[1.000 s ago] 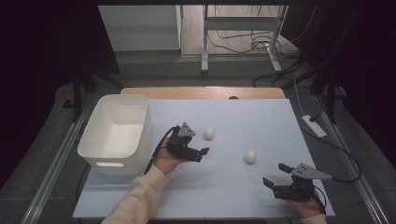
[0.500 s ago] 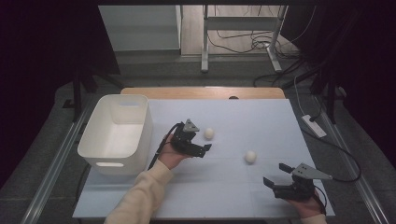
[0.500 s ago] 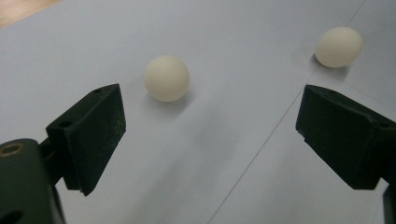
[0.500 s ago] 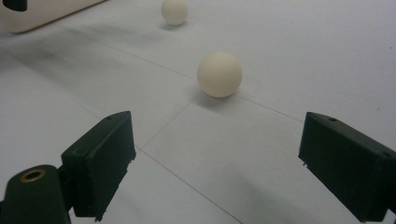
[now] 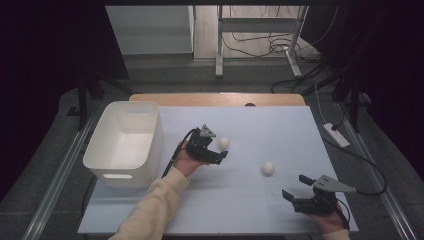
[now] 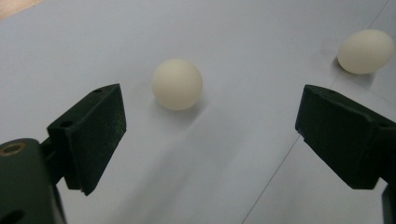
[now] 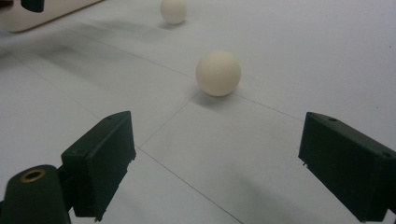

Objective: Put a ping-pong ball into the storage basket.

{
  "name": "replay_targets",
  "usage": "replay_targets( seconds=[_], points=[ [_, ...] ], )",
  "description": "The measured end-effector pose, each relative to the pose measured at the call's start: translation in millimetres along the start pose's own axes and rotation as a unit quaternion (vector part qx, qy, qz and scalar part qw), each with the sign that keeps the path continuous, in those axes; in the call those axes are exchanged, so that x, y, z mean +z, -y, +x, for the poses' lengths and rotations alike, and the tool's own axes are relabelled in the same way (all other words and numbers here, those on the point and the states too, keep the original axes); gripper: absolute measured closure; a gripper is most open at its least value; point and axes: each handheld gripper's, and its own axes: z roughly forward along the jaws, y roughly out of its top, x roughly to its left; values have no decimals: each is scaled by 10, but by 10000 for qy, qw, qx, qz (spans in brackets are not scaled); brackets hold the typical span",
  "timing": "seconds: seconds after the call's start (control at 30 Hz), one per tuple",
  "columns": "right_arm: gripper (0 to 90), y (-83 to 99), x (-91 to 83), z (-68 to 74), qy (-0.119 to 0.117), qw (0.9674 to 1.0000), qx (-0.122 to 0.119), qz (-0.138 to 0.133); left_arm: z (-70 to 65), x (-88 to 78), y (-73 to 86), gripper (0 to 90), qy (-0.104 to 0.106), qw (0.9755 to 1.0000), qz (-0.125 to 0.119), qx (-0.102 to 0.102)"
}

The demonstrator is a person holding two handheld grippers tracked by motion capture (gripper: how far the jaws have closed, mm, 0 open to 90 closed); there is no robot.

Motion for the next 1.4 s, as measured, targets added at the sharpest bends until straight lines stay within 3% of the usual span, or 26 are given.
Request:
replay_targets(
  seconds=[0.67,1.4],
  points=[
    [104,1,-4,-4,-29,10000,3,-15,21,171,-92,99,-42,9999,136,12],
    [104,8,-10,-11,-25,10000,29,-18,145,413,-114,105,-136,9994,295,-118]
  ],
)
